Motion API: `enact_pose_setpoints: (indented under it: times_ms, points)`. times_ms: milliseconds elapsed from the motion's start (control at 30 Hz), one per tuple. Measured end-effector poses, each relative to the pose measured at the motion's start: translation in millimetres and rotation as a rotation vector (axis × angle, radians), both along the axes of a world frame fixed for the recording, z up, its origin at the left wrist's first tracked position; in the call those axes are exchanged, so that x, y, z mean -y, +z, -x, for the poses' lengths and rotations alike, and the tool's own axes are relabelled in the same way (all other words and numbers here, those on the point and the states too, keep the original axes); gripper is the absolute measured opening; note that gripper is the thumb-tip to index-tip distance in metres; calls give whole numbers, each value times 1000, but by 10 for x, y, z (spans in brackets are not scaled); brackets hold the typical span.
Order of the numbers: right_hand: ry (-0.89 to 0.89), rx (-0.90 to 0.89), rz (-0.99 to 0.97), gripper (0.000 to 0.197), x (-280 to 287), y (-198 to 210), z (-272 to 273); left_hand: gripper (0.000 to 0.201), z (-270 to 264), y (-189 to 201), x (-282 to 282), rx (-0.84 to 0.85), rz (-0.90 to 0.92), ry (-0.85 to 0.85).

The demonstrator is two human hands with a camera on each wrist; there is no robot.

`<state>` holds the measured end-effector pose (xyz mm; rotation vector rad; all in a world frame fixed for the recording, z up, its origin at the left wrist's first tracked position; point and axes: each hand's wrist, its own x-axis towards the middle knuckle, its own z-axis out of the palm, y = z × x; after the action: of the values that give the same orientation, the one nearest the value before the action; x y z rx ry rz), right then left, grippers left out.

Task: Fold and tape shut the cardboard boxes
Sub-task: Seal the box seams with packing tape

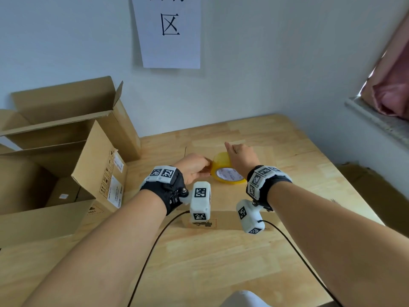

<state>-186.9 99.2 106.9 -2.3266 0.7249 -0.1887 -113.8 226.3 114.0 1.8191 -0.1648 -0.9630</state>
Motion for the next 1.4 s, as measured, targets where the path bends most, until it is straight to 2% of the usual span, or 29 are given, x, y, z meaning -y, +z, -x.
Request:
enact_pose_setpoints:
  times_ms: [467,600,833,967,1100,1233,1333,1400]
  points:
    - [-15,-13,1,55,-6,-49,-45,23,-30,190,-11,26,123,18]
    - [1,-13,3,54,-11,-41,-34,23,19,124,-15,60,66,0]
    - [-21,1,-50,56,50,-41,-9,17,-10,134,14,320,-106,-104]
    - [-16,-65,-76,60,54,-20,-31,19,-2,181,26,395,-89,-133]
    - [-36,-118,-104,59,69,17,-19,27,-19,98,-39,293,21,-88]
    - [-41,-87,-181,59,65,23,23,50,17,-66,-59,177,9,-280]
    - [-54,-38,-266,57,135,15,106,78,17,-134,5,191,-59,-431]
    - [-71,17,-350,57,209,-4,203,77,52,-149,73,211,-92,-485]
